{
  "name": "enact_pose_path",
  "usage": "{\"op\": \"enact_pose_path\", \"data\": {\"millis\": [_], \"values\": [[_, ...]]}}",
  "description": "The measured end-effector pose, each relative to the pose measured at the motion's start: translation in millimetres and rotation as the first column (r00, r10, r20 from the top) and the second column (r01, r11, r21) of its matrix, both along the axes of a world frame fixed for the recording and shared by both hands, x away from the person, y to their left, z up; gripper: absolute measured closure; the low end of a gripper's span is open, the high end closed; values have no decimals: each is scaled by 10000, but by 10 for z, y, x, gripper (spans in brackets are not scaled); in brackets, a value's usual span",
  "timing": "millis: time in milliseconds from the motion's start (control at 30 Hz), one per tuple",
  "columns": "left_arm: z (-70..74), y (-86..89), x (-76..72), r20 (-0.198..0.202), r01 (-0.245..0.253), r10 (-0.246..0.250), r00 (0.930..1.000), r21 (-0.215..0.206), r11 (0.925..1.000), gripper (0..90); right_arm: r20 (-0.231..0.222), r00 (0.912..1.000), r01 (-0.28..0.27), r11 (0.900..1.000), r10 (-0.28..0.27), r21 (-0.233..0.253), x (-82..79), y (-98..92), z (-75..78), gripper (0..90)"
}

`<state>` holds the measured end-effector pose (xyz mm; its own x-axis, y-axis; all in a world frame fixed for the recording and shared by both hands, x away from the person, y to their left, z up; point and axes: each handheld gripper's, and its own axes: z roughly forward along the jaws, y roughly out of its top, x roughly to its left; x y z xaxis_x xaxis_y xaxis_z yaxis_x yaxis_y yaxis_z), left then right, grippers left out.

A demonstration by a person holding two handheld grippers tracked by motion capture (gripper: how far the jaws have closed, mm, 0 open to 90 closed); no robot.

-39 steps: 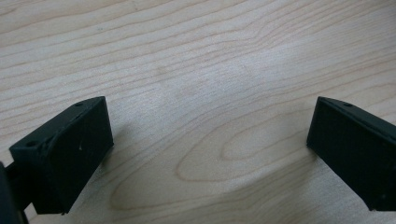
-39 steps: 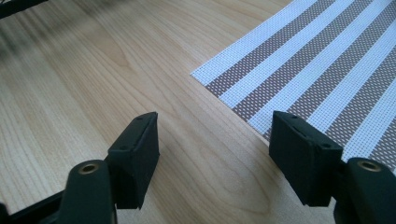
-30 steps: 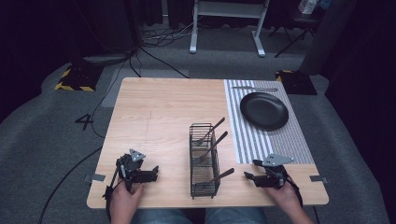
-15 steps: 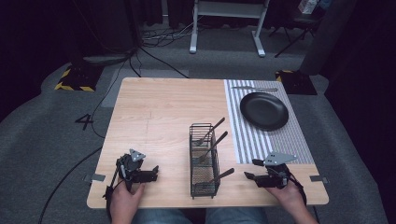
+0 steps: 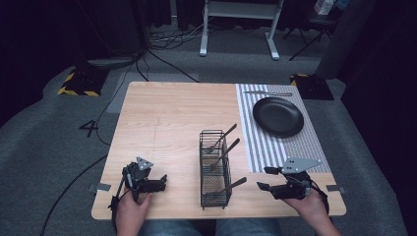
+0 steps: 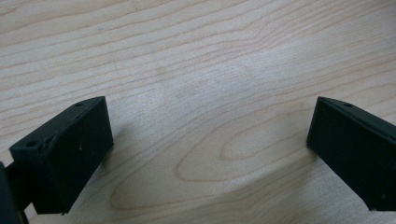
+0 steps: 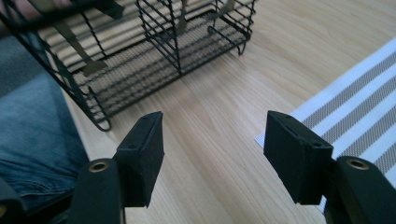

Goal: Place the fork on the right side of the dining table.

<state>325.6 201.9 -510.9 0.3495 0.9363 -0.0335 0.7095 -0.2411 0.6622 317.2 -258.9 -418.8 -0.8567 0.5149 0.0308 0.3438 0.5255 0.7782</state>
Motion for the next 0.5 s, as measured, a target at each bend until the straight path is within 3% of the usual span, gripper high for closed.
{"op": "enact_pose_path", "data": {"millis": [500], "values": [[0, 0, 0, 0, -3, 3, 10000, -2, 10000, 4, -120, 9989, -456, 9973, 463, 568, -62, 94, 342, 385]]}}
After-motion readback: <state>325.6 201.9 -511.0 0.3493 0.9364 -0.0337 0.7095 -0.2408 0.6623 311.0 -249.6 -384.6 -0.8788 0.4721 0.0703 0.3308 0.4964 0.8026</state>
